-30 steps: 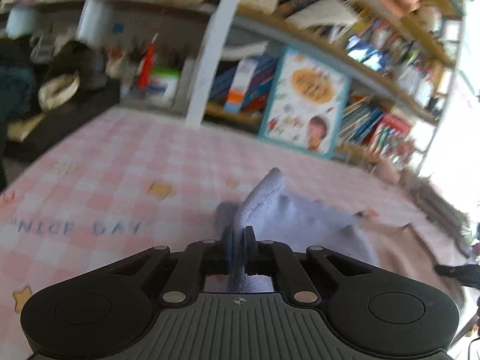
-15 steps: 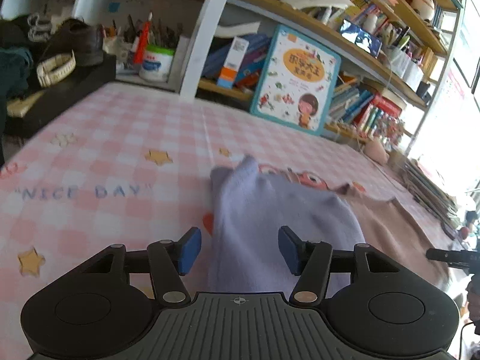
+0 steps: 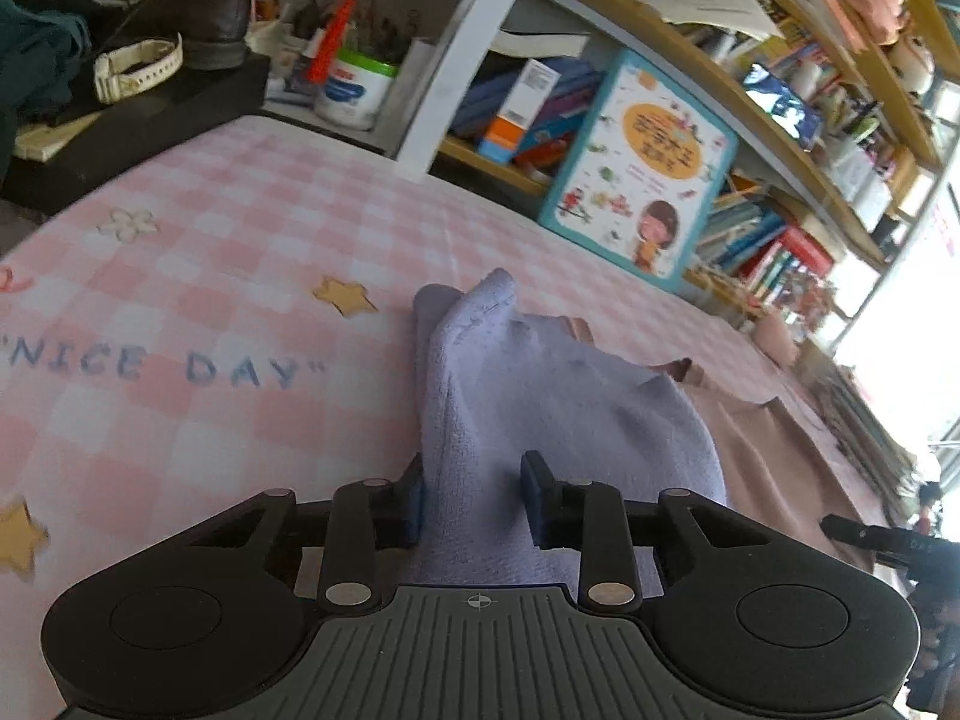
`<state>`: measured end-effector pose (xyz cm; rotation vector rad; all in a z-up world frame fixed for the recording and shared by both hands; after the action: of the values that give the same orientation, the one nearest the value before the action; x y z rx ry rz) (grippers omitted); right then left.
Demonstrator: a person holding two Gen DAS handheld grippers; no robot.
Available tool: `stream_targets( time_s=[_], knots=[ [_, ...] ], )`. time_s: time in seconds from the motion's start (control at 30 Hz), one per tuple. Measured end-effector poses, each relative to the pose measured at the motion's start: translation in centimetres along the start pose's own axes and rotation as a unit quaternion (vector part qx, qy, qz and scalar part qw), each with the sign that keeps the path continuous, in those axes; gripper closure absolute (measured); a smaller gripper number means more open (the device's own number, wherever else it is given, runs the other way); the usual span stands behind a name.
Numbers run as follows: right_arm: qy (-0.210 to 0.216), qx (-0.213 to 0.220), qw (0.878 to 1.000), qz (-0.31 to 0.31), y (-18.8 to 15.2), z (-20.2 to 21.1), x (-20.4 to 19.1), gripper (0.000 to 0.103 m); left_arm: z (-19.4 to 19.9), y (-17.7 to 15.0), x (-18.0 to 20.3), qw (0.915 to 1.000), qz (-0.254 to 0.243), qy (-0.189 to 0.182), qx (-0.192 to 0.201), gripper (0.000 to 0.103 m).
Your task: Fold clothes
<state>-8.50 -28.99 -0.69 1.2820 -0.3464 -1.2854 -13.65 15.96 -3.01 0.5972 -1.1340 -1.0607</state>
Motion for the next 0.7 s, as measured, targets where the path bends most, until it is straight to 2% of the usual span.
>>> stream_targets(
  time_s=[0.13,0.23,0.57,0.6,0.63,0.7],
  knots=[
    [0.000,-0.007,1.000,0.008,0.8,-2.8,-1.0,0.076,-1.1,1.1,-1.0,0.9999,-0.004,0.015,0.002,0.073],
    [0.005,-0.010,1.000,0.006,1.2,-4.3,-1.3,0.076,-1.8,1.7,-2.1,0.9997,0.014,0.020,0.008,0.073],
    [0.008,0.002,0.999,0.032,1.5,-6.4,-2.1,0.067,-2.6,2.5,-2.7,0.9993,0.012,0.032,0.016,0.071],
    [0.010,0.003,0.999,0.035,1.4,-6.2,-2.1,0.062,-2.3,2.5,-2.7,0.9991,0.014,0.036,0.021,0.068],
    [0.012,0.003,0.999,0.038,1.3,-6.0,-2.2,0.055,-1.8,2.5,-2.6,0.9986,0.017,0.041,0.029,0.059],
    [0.009,0.007,0.998,0.054,1.1,-5.5,-2.6,0.051,-0.6,2.5,-2.2,0.9976,0.016,0.048,0.046,0.050]
  ],
)
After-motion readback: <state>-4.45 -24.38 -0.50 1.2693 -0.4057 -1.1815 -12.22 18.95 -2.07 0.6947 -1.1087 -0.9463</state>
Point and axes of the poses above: each gripper's, at about its wrist camera, not at the fingertips, and z roughly against the way its jaws point, x to its right, y to its top, the point moved 2 cm from there along -z, roughly the way its jaws point, and after that the axes turned 14 degrees about x, right-handed, at the moved point
